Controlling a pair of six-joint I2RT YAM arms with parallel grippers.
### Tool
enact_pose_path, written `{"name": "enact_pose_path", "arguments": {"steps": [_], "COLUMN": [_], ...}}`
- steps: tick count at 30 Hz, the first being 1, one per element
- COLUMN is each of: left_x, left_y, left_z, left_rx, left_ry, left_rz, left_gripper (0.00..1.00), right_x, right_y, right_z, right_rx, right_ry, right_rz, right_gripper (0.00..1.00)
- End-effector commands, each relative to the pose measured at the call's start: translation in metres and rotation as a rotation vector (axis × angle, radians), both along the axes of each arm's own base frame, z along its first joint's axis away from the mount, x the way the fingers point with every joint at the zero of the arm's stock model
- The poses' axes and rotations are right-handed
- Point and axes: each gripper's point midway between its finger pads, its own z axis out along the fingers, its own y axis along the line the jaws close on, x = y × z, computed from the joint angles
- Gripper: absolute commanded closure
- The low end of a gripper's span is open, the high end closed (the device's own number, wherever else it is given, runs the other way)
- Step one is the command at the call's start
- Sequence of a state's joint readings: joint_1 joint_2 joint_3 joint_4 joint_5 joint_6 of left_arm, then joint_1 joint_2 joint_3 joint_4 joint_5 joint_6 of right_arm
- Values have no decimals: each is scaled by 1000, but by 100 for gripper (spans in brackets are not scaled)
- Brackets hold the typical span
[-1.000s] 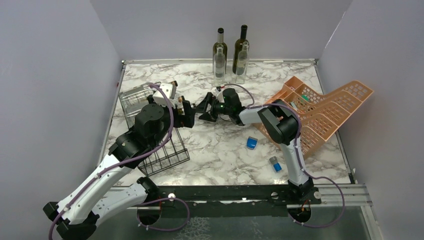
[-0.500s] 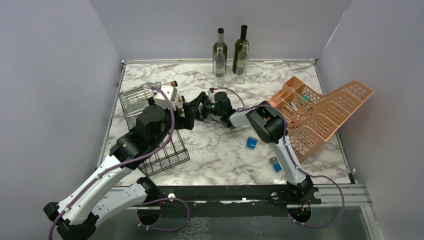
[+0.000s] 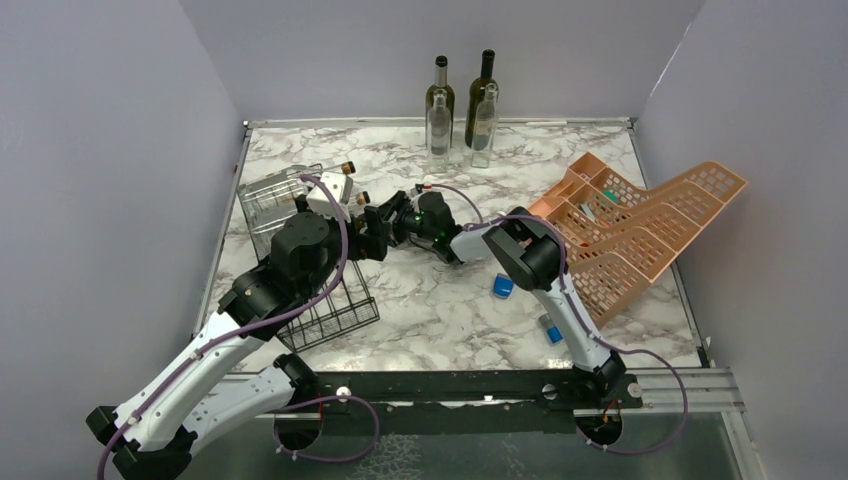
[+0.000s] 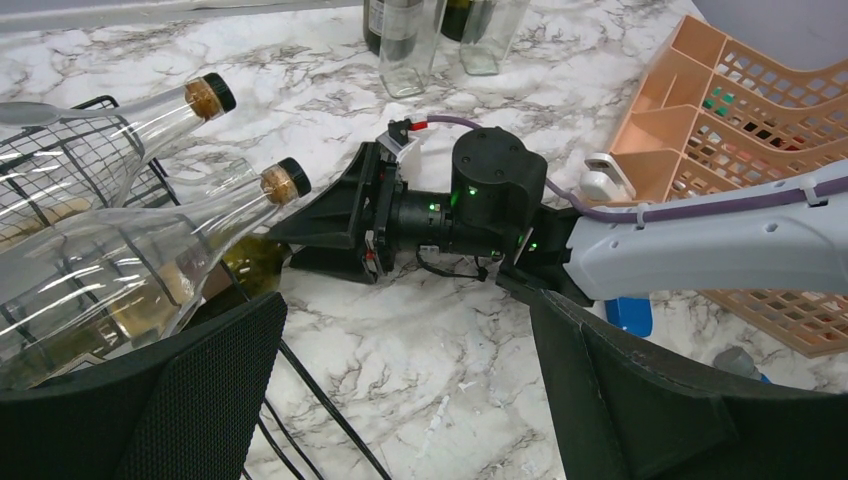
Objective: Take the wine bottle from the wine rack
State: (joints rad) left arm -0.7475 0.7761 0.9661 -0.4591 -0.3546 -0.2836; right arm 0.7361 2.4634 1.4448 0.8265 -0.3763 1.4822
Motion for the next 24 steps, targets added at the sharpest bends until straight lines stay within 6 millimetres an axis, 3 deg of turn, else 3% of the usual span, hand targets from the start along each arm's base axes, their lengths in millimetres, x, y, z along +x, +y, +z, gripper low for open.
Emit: {"name": "enact_pose_path", "arguments": {"steps": [1,10,13,24], "left_x": [-3,-5,-5,-3], "left_y": [3,5,5,2], "left_z": [4,4,2,0], "left_rx": [-7,-7,-4,-3], "left_ry": [-13,-9,-5,7], "left_rz": [-1,1,0,-3], "left_gripper": [1,1,1,2], "right_x": [11,15,14,12], "right_y": [1,5,3,-3], "right_z": [-32,-26,-19,14], "right_rx": [-31,-7,9,72], "right_ry": [56,64,57,31], "right_rz": [-63,-70,-71,-62], "right_gripper": [41,39,49,70]}}
